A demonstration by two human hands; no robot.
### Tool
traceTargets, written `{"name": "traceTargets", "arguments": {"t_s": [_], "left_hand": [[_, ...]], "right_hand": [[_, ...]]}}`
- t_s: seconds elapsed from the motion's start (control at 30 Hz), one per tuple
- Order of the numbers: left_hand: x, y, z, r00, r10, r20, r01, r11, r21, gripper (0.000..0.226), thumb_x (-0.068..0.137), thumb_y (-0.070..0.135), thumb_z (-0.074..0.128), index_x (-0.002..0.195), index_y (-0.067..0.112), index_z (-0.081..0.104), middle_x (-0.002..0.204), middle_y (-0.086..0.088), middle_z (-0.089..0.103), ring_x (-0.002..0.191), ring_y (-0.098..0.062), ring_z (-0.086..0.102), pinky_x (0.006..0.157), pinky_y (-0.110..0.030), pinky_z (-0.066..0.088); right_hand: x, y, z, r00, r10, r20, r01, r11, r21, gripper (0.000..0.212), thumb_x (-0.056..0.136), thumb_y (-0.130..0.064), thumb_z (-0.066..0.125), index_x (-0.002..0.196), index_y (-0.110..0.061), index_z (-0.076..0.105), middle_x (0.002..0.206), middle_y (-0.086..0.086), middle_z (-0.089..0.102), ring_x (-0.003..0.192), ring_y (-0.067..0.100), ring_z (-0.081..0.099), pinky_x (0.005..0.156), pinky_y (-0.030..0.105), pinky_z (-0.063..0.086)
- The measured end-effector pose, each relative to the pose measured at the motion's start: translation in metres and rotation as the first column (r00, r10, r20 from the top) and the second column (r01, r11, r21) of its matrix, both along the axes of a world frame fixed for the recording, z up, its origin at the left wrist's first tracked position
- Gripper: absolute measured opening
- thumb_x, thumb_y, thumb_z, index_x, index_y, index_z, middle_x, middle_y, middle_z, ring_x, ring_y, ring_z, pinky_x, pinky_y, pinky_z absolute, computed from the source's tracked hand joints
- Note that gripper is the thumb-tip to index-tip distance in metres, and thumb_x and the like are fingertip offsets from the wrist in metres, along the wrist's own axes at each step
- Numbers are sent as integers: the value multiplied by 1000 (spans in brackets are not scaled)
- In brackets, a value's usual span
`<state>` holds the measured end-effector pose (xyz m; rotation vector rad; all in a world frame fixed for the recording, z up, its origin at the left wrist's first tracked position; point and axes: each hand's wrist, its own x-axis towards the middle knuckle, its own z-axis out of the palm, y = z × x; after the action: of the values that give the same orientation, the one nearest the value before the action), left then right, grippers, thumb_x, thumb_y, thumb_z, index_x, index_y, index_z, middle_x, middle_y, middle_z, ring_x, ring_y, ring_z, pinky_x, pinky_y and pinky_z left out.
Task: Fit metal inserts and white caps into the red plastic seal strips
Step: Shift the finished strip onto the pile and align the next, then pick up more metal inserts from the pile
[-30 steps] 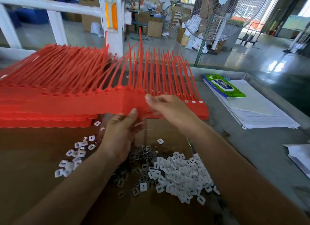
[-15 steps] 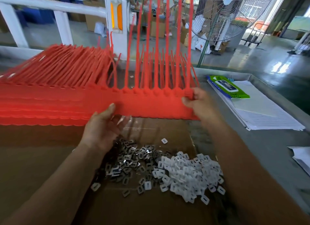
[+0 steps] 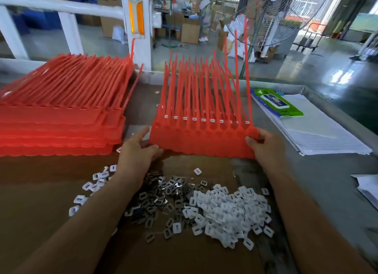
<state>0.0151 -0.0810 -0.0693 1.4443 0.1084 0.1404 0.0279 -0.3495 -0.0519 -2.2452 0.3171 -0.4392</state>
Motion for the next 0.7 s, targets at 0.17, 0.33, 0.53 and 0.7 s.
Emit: {"name": "traceTargets", "arguments": {"t_s": [0.17, 0.33, 0.53, 0.7], "left_hand": [[-2, 4, 2, 994, 109, -5, -101, 942, 320, 30, 81, 3, 58, 109, 12, 65, 109, -5, 66, 89, -12, 61, 81, -17, 46], [-8, 4, 9, 986, 58, 156, -146, 755, 640, 30, 84, 2, 55, 112, 9, 63, 122, 1, 58, 99, -2, 51, 73, 10, 26], [-15, 2, 6, 982, -159, 97, -14, 457, 890, 33, 88, 4, 46, 117, 12, 60, 132, -2, 51, 122, -17, 45, 101, -19, 25], [-14, 2, 4, 974, -224, 39, 33, 309, 950, 40, 90, 4, 39, 125, 16, 53, 141, -1, 41, 129, -17, 35, 106, -23, 19]], "right_hand": [[-1, -5, -6, 993, -108, -40, 100, 982, -163, 39, 87, -30, 60, 122, -13, 59, 115, 11, 65, 107, 26, 59, 94, 34, 41], [-5, -5, -6, 991, -105, -86, 88, 980, -177, 43, 87, -32, 59, 126, -13, 55, 117, 10, 63, 110, 26, 56, 96, 36, 40], [-12, -6, -7, 990, -81, -113, 53, 972, -230, 41, 86, -23, 62, 124, -12, 56, 119, 9, 62, 111, 24, 56, 97, 33, 38], [-15, -4, -3, 992, -52, -117, 20, 966, -257, 38, 86, -23, 62, 123, -12, 58, 122, 9, 61, 111, 23, 55, 97, 32, 37]]}}
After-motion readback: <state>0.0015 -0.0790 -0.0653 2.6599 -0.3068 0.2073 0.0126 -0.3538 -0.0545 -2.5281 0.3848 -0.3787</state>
